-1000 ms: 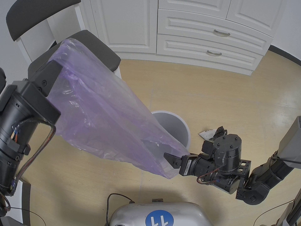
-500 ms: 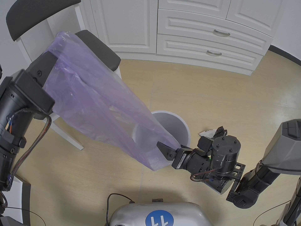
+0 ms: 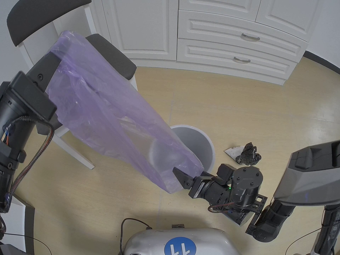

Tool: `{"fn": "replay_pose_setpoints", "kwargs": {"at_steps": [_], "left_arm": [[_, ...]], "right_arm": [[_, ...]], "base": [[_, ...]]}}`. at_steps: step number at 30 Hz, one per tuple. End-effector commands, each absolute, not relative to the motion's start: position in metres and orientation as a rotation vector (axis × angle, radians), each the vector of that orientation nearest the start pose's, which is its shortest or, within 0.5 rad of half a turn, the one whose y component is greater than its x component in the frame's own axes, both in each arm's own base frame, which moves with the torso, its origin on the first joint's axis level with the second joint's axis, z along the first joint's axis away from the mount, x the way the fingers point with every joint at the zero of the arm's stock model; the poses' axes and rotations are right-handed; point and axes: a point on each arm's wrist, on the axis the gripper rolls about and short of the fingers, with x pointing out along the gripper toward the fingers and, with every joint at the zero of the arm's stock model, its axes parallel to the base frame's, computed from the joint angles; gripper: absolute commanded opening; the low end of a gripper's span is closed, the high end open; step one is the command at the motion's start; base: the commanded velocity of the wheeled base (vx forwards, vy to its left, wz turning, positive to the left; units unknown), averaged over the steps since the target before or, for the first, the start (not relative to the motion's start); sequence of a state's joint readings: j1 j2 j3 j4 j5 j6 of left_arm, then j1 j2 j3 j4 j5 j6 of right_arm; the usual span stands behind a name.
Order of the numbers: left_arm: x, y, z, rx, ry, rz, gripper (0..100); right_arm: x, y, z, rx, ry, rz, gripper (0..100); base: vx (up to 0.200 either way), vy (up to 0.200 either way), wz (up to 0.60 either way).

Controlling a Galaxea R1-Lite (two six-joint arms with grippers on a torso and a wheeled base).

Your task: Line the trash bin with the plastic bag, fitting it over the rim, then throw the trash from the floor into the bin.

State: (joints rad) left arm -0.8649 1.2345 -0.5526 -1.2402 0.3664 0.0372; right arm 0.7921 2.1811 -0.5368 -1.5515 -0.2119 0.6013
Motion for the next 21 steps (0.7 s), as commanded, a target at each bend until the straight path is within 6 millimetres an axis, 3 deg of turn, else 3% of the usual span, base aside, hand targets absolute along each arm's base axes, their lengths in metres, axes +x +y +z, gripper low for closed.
{"fn": "replay_pose_setpoints", "kwargs": {"at_steps": [1, 15, 19, 20, 21], "left_arm": [[0.117, -0.125, 0.284, -0.287, -0.464, -0.477, 0], [0.117, -0.125, 0.283, -0.290, -0.459, -0.479, 0], [0.117, -0.125, 0.282, -0.289, -0.457, -0.479, 0], [0.117, -0.125, 0.282, -0.289, -0.457, -0.479, 0], [0.117, -0.125, 0.282, -0.289, -0.457, -0.479, 0]], "right_arm": [[0.239, 0.241, 0.036, 0.518, 0.295, 0.531, 100], [0.243, 0.238, 0.051, 0.554, 0.250, 0.522, 100], [0.241, 0.238, 0.047, 0.545, 0.265, 0.525, 100], [0.241, 0.239, 0.047, 0.544, 0.267, 0.528, 0], [0.240, 0.239, 0.047, 0.546, 0.267, 0.531, 0]], "base": [[0.000, 0.000, 0.00], [0.000, 0.000, 0.00], [0.000, 0.000, 0.00], [0.000, 0.000, 0.00], [0.000, 0.000, 0.00]]}}
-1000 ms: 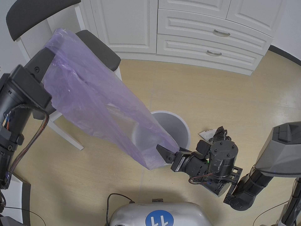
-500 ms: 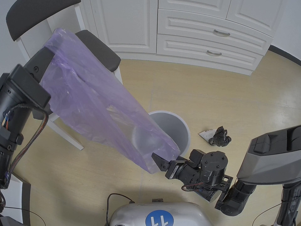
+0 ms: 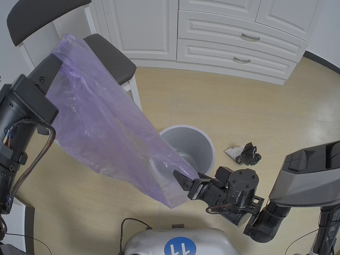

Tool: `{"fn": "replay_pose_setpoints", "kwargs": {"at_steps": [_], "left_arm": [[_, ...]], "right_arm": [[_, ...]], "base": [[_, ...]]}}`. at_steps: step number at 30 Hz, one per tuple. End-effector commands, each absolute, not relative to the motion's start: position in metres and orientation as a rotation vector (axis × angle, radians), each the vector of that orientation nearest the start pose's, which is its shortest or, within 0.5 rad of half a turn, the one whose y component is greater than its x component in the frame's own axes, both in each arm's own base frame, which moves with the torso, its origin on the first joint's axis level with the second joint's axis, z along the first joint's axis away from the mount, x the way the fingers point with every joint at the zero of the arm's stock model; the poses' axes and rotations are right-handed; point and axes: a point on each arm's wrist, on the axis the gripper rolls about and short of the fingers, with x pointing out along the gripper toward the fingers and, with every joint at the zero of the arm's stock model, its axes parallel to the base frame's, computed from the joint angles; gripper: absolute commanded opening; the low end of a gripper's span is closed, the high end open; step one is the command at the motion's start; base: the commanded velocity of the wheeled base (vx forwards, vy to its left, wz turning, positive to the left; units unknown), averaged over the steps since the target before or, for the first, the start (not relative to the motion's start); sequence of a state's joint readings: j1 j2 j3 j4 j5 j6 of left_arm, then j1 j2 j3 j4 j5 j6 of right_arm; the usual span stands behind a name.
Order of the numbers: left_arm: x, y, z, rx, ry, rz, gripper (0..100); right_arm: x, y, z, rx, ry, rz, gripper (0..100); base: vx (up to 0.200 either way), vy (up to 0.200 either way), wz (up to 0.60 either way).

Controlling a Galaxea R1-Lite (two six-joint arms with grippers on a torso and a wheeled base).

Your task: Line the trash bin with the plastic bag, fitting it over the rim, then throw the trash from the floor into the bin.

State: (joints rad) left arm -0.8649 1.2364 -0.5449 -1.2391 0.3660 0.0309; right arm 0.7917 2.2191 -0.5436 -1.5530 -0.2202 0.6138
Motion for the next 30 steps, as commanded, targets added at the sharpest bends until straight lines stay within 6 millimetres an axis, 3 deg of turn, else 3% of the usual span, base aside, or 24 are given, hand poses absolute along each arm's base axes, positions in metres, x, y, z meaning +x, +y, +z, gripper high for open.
{"fn": "replay_pose_setpoints", "kwargs": {"at_steps": [1, 9, 13, 21, 23, 24, 25, 30], "left_arm": [[0.117, -0.125, 0.282, -0.289, -0.457, -0.479, 0], [0.119, -0.127, 0.280, -0.286, -0.446, -0.480, 0], [0.119, -0.127, 0.280, -0.307, -0.437, -0.485, 0], [0.129, -0.130, 0.259, -0.243, -0.337, -0.471, 0], [0.132, -0.133, 0.251, -0.233, -0.287, -0.478, 0], [0.132, -0.133, 0.251, -0.233, -0.287, -0.478, 0], [0.135, -0.136, 0.244, -0.237, -0.233, -0.489, 0], [0.147, -0.144, 0.223, -0.226, -0.088, -0.551, 0]], "right_arm": [[0.241, 0.238, 0.048, 0.547, 0.266, 0.531, 0], [0.238, 0.233, 0.051, 0.543, 0.268, 0.531, 0], [0.244, 0.224, 0.063, 0.546, 0.222, 0.510, 0], [0.258, 0.172, 0.130, 0.459, -0.044, 0.413, 0], [0.256, 0.155, 0.156, 0.440, -0.127, 0.381, 0], [0.256, 0.155, 0.156, 0.440, -0.127, 0.381, 0], [0.250, 0.141, 0.176, 0.422, -0.147, 0.351, 0], [0.230, 0.115, 0.226, 0.422, -0.171, 0.295, 0]], "base": [[0.000, 0.000, 0.00], [0.000, 0.000, 0.00], [0.000, 0.000, 0.00], [0.000, 0.000, 0.00], [0.000, 0.000, 0.00], [0.000, 0.000, 0.00], [0.000, 0.000, 0.00], [0.000, 0.000, 0.00]]}}
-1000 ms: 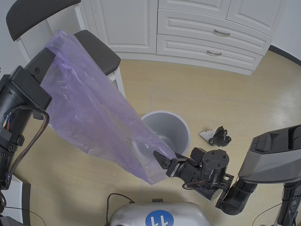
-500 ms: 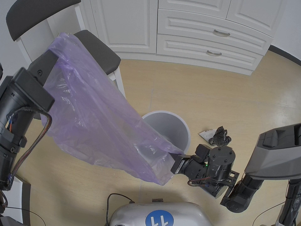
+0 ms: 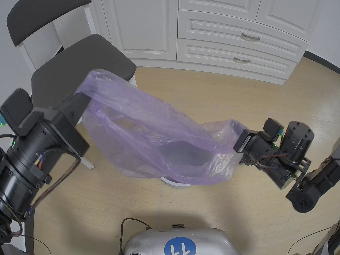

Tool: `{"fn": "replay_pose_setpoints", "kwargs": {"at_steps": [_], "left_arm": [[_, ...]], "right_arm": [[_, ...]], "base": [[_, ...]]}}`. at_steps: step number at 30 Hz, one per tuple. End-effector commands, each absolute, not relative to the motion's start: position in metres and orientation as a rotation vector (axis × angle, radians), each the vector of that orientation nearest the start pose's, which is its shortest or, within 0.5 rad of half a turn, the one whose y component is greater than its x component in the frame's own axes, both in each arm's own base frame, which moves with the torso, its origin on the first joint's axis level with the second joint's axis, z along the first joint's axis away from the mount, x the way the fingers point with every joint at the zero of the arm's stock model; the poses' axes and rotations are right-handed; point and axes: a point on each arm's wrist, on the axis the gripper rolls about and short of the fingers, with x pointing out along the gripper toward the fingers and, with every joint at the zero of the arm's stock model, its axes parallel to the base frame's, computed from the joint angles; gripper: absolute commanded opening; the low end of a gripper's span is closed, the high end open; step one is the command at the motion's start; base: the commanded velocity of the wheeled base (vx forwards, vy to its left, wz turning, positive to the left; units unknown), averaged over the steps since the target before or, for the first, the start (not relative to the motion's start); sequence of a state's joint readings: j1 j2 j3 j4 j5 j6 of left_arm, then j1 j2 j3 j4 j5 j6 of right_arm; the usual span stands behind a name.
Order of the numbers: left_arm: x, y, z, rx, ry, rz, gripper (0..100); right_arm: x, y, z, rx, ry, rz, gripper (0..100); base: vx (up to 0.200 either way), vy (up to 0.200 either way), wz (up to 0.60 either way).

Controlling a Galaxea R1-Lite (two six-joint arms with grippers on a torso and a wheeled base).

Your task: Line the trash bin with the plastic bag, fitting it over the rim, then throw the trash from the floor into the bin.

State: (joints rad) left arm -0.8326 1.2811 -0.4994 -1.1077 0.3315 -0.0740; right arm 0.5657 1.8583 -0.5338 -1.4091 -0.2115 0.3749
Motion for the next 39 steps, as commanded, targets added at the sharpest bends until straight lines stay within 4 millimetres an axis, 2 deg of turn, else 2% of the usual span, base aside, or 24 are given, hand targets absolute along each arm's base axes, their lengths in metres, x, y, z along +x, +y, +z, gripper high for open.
{"fn": "replay_pose_setpoints", "kwargs": {"at_steps": [1, 5, 8, 9, 13, 17, 26, 39], "left_arm": [[0.148, -0.144, 0.221, -0.224, -0.076, -0.562, 0], [0.160, -0.143, 0.207, -0.204, -0.017, -0.570, 0], [0.167, -0.143, 0.202, -0.193, 0.004, -0.556, 0], [0.180, -0.143, 0.193, -0.189, 0.043, -0.524, 0], [0.197, -0.138, 0.181, -0.190, 0.090, -0.497, 0], [0.204, -0.132, 0.176, -0.186, 0.107, -0.498, 0], [0.207, -0.119, 0.177, -0.140, 0.089, -0.444, 0], [0.216, -0.097, 0.187, -0.124, 0.038, -0.351, 0]], "right_arm": [[0.225, 0.112, 0.233, 0.422, -0.172, 0.292, 0], [0.209, 0.102, 0.257, 0.431, -0.196, 0.268, 0], [0.203, 0.102, 0.263, 0.432, -0.208, 0.253, 0], [0.191, 0.105, 0.269, 0.398, -0.215, 0.243, 0], [0.169, 0.116, 0.272, 0.333, -0.219, 0.238, 0], [0.162, 0.121, 0.265, 0.290, -0.204, 0.237, 0], [0.156, 0.112, 0.243, 0.114, -0.155, 0.208, 0], [0.139, 0.081, 0.207, -0.261, -0.092, 0.109, 0]], "base": [[0.000, 0.000, 0.00], [0.000, 0.000, 0.00], [0.000, 0.000, 0.00], [0.000, 0.000, 0.00], [0.000, 0.000, 0.00], [0.000, 0.000, 0.00], [0.000, 0.000, 0.00], [0.000, 0.000, 0.00]]}}
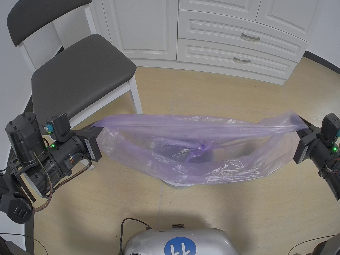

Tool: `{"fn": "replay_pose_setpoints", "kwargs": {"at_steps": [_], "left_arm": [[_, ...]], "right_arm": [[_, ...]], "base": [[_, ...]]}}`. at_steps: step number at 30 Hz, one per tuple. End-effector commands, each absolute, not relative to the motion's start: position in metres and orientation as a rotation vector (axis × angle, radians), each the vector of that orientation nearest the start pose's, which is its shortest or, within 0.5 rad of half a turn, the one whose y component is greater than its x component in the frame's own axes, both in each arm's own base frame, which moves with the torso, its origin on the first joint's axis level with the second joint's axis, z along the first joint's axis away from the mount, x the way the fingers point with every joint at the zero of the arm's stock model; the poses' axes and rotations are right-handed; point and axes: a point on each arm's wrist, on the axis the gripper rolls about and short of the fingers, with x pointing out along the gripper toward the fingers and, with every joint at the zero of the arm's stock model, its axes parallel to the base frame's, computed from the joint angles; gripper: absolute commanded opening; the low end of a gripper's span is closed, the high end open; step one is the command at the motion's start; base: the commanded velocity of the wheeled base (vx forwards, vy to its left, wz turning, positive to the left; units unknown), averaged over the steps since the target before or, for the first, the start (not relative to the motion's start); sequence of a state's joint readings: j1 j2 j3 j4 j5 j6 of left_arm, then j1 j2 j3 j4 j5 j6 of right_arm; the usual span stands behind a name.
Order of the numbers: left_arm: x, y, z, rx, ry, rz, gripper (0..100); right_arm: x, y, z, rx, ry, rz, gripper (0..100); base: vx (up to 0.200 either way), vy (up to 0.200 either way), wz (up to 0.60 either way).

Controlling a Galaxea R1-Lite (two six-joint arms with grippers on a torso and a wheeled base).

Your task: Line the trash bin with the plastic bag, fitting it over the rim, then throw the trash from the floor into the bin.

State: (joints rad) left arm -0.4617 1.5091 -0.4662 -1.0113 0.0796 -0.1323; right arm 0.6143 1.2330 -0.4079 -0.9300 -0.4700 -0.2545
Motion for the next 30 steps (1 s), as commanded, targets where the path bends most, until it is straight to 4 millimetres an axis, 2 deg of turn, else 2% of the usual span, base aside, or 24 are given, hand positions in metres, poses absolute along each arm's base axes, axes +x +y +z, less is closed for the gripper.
{"fn": "replay_pose_setpoints", "kwargs": {"at_steps": [1, 15, 16, 30], "left_arm": [[0.216, -0.097, 0.187, -0.124, 0.038, -0.351, 0], [0.222, -0.089, 0.190, -0.123, 0.022, -0.311, 0], [0.224, -0.086, 0.194, -0.126, 0.006, -0.295, 0], [0.226, -0.079, 0.196, -0.126, -0.004, -0.276, 0]], "right_arm": [[0.139, 0.081, 0.207, -0.261, -0.092, 0.109, 0], [0.136, 0.073, 0.192, -0.365, -0.046, 0.082, 0], [0.137, 0.068, 0.188, -0.399, -0.028, 0.053, 0], [0.137, 0.061, 0.182, -0.458, -0.005, 0.032, 0]], "base": [[0.000, 0.000, 0.00], [0.000, 0.000, 0.00], [0.000, 0.000, 0.00], [0.000, 0.000, 0.00]]}}
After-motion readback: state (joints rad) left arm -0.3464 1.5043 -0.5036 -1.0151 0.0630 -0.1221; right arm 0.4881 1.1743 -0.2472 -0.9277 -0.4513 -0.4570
